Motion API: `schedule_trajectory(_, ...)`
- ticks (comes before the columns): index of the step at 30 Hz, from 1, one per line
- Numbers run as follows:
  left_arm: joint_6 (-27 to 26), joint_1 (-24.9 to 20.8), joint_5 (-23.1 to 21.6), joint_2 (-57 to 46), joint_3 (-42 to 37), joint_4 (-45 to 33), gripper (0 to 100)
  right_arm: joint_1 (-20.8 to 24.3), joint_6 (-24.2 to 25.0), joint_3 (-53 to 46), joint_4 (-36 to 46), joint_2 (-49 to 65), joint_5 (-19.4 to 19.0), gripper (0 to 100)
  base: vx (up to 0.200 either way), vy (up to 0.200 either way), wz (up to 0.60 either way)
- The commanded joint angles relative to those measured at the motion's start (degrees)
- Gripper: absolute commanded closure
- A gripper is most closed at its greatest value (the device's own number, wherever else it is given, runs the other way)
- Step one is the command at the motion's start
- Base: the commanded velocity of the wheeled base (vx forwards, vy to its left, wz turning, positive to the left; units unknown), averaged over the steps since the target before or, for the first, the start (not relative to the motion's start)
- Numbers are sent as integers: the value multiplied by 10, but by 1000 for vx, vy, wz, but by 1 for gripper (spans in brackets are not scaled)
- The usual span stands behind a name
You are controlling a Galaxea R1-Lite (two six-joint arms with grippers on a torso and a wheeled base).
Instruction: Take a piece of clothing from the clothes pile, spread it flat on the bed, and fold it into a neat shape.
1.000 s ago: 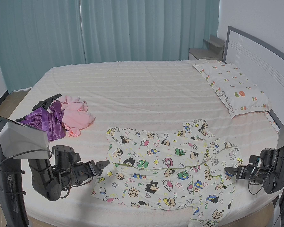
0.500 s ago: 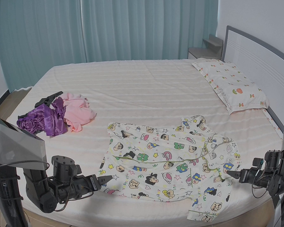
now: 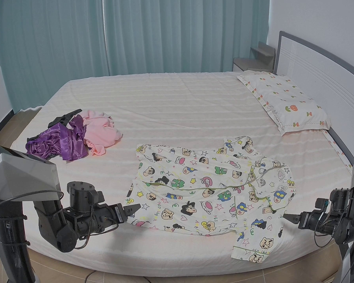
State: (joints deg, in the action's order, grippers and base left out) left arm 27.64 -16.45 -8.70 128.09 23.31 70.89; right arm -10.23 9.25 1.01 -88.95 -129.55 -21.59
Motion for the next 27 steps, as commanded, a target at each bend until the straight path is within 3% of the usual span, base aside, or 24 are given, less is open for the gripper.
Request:
schedule_trajectory(1,-50,26,-46,19,70,-70,0,2,0,-10,-10,-15,0,0,0,0,0)
schedule_trajectory(12,-94,12,-57,47,142,-147,0,-2,0,-10,-10,-15,0,0,0,0,0)
schedule_trajectory(17,-127,7,-54,47,141,-167,0,-1,0,-10,-10,-14,-1,0,0,0,0)
schedule_trajectory(27,-135,1,-37,46,131,-168,0,-1,1,-10,-10,-13,-1,0,0,0,0)
